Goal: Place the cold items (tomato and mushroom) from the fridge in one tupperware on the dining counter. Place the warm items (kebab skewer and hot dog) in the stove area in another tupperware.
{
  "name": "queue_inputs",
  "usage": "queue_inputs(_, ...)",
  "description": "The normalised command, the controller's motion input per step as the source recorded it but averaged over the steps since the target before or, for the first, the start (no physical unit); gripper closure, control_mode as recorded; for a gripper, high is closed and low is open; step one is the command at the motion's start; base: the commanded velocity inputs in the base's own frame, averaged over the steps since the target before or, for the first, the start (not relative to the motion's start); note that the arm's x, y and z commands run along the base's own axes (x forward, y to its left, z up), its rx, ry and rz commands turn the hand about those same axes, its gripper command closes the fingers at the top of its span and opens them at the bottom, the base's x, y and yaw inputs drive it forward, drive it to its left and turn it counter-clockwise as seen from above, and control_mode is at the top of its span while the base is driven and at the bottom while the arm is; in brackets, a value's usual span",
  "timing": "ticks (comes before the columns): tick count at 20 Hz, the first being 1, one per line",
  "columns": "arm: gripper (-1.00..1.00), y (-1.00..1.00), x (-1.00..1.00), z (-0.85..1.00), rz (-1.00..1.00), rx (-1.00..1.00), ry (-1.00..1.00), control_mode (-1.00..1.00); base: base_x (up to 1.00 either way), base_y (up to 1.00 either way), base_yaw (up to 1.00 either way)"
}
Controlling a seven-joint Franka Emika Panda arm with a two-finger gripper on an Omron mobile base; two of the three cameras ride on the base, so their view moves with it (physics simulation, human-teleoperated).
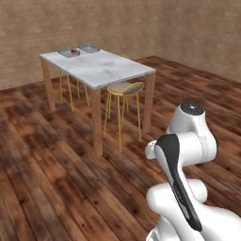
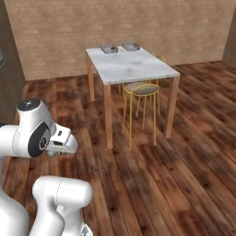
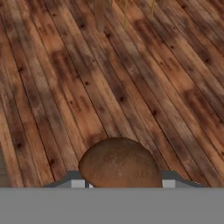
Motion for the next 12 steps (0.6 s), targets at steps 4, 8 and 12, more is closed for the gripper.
queue_inputs(4, 1.0, 0.0, 0.0, 0.0, 0.0, 0.0, 0.0, 1.0, 1.0, 0.7, 0.29)
queue_inputs(8, 1.0, 0.0, 0.0, 0.0, 0.0, 0.0, 0.0, 1.0, 1.0, 0.62, 0.29)
queue_inputs(12, 1.0, 0.0, 0.0, 0.0, 0.0, 0.0, 0.0, 1.0, 1.0, 0.62, 0.13)
